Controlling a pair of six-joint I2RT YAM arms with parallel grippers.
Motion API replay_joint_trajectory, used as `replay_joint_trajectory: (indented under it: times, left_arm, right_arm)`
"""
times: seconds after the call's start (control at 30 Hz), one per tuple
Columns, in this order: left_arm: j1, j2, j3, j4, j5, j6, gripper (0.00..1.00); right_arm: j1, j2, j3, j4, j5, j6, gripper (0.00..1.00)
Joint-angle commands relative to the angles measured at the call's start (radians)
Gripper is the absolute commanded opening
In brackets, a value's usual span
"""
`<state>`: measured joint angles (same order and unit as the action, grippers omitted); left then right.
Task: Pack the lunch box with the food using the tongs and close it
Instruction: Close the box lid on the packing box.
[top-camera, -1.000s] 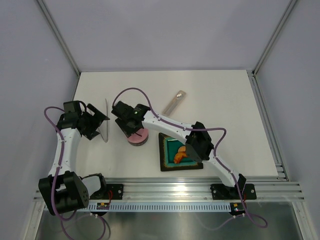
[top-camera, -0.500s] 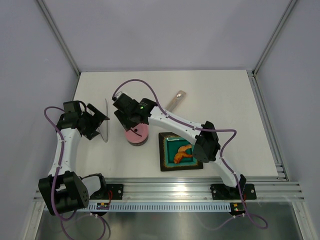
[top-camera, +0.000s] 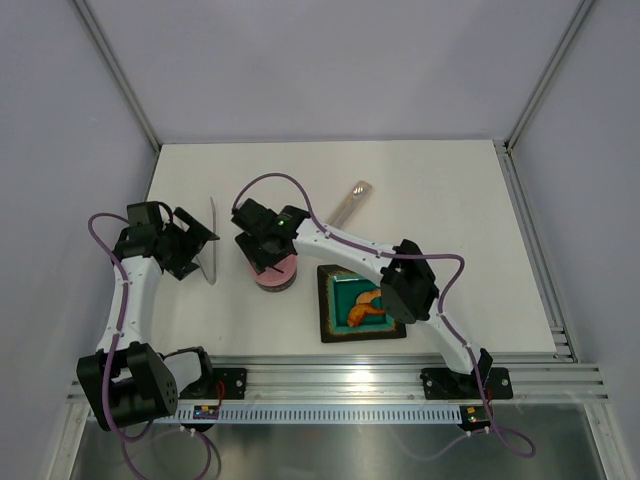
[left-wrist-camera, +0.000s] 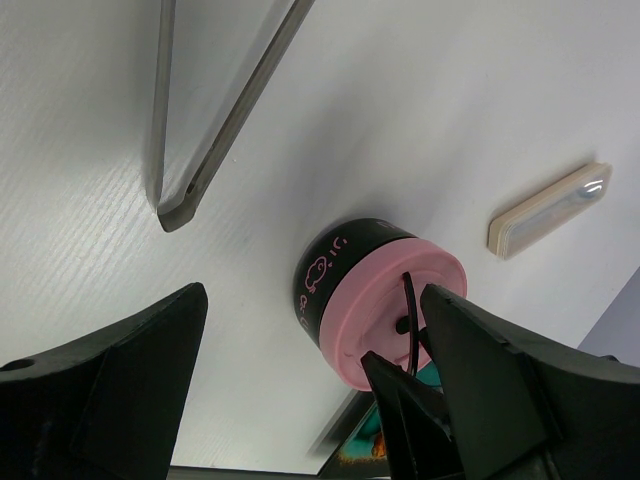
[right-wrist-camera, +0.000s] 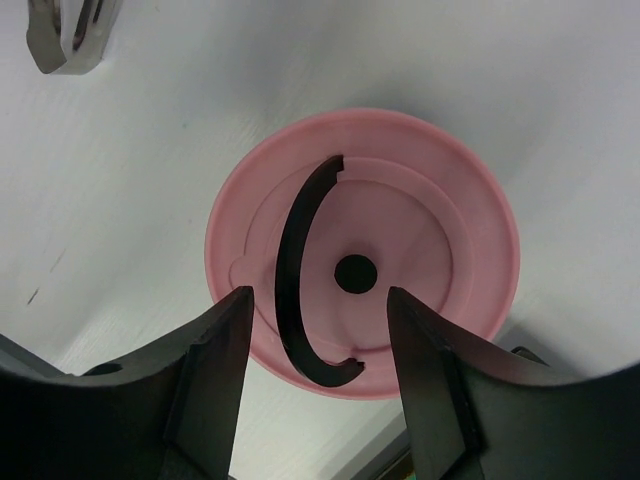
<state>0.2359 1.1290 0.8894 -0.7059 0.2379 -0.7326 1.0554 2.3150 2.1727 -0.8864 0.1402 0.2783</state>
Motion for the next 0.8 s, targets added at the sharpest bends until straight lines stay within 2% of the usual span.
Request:
replay_joint_trajectory:
  times: [0.0,0.27,0.5,0.77]
  left_arm:
    - [0.006,-0.006,-0.004,0.033,-0.008,0.015,0.92]
    - [0.006,-0.002,-0.009,0.036,-0.008,0.012,0.92]
    - [0.005,-0.003,-0.010,0.036,-0.009,0.013,0.92]
    - [0.006,-0.006,-0.014,0.033,-0.012,0.018,0.92]
  right_arm:
    - [-0.008,-0.078,0.047,0.024,-0.010,0.010,0.64]
    - [-0.008,-0.163,0.052,0.038,0.068,-0.011,0.65]
    - [-0.008,-0.068,0.027,0.023,0.084,-0.011,0.66]
    - [-0.009,-0.006,-0.034,0.055,0.004,0.013,0.66]
